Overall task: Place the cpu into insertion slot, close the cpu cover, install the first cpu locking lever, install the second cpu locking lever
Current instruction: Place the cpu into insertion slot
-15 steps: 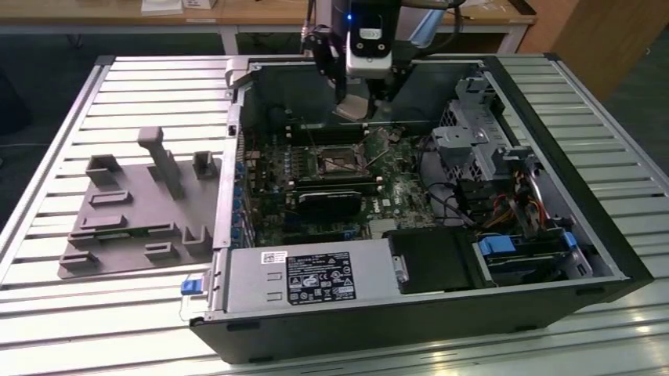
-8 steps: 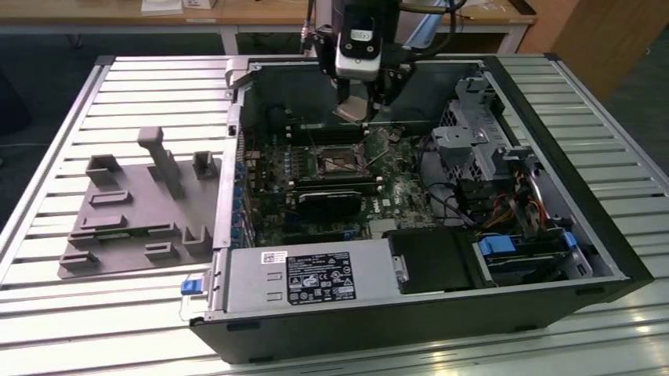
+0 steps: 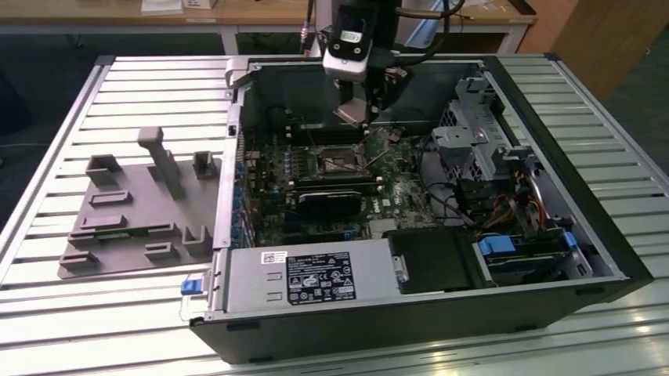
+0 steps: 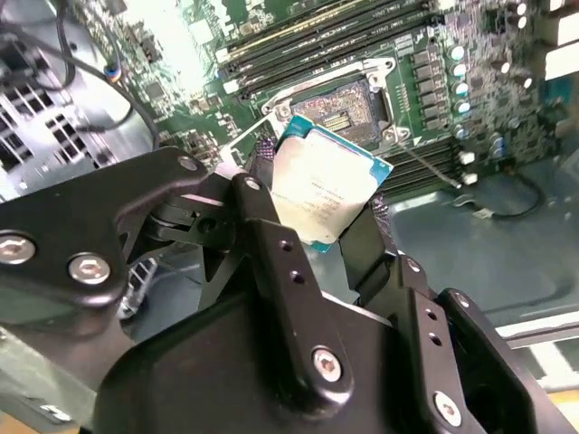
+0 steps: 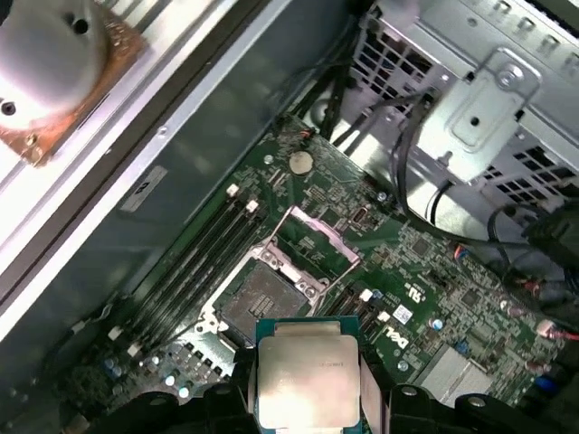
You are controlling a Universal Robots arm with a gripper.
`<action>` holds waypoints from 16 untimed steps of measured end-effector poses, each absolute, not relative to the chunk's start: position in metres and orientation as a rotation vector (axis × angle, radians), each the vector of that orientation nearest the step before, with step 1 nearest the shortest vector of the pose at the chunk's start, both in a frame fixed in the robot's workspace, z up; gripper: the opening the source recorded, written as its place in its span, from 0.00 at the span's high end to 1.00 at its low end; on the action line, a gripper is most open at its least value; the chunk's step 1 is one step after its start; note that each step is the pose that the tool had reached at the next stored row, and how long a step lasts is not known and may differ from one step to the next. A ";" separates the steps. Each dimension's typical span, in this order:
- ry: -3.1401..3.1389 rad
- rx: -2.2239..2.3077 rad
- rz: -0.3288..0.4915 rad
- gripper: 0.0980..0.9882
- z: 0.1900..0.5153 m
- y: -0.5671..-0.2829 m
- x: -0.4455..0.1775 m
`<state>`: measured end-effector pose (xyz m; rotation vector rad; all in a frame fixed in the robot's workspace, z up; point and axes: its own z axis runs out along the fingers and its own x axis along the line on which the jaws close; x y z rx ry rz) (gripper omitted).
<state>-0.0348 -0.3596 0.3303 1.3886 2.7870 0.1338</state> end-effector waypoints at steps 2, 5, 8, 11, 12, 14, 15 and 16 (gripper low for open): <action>2.760 1.438 0.133 0.50 0.330 -0.360 -0.035; 2.718 1.511 0.132 0.50 0.329 -0.360 -0.035; 2.674 1.583 0.130 0.50 0.327 -0.360 -0.035; 2.627 1.656 0.129 0.50 0.326 -0.360 -0.035; 2.612 1.679 0.128 0.50 0.326 -0.360 -0.035; 2.580 1.725 0.127 0.50 0.325 -0.360 -0.035; 2.538 1.782 0.126 0.50 0.323 -0.360 -0.035; 2.522 1.804 0.125 0.50 0.323 -0.360 -0.035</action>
